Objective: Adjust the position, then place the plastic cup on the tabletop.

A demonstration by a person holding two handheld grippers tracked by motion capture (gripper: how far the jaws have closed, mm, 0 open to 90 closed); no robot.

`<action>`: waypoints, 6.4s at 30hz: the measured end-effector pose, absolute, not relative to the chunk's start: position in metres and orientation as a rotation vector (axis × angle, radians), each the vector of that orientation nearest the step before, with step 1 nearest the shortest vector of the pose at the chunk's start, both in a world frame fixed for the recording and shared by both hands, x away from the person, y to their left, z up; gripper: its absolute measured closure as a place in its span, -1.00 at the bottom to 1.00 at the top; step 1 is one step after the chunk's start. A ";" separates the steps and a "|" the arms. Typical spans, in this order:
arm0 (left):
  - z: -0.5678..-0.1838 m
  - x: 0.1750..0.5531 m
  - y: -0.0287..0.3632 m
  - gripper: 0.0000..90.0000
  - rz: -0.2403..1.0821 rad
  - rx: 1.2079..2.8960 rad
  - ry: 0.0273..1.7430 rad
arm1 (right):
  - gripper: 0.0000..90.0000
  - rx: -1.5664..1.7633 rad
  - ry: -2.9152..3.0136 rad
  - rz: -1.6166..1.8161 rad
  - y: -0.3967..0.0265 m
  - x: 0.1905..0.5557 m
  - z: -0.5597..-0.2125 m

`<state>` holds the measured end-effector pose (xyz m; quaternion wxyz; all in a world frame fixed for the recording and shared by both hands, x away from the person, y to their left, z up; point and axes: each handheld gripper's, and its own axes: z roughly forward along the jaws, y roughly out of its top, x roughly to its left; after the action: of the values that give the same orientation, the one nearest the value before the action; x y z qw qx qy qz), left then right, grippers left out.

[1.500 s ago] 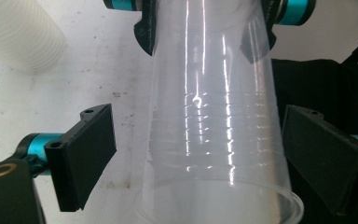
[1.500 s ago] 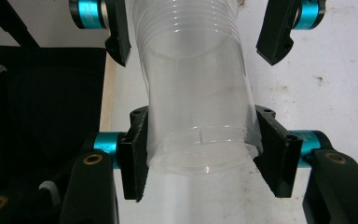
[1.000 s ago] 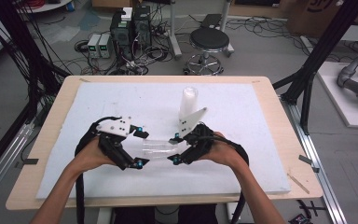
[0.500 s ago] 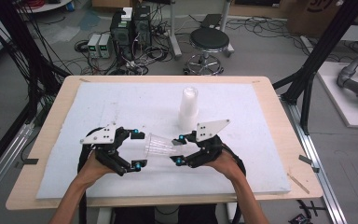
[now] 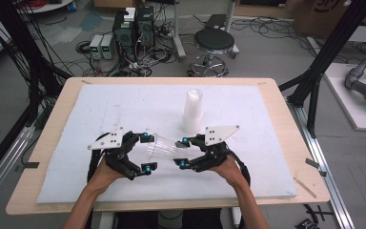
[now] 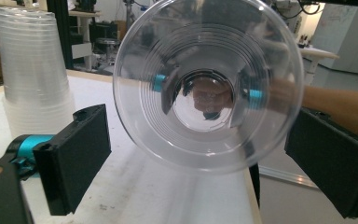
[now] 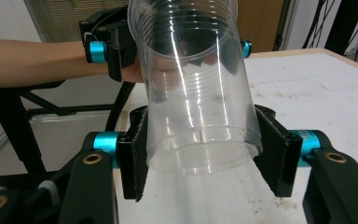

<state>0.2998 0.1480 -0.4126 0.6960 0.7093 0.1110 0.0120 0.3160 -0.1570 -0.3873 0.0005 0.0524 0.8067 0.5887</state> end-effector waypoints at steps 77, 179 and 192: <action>-0.353 0.365 0.129 -0.29 0.104 2.333 0.320 | -0.54 0.971 2.178 1.352 -0.250 0.291 -0.444; -0.470 0.275 0.246 -0.73 0.390 1.751 0.702 | -0.56 0.981 2.084 1.369 -0.261 0.280 -0.454; -0.471 0.276 0.251 -0.73 0.381 1.702 0.745 | -0.56 0.966 2.064 1.403 -0.263 0.278 -0.454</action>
<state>0.2759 0.2510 -0.4712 0.5829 0.7292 0.3193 0.1632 0.2778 -0.2630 -0.4542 0.2305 0.3514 0.7504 0.5102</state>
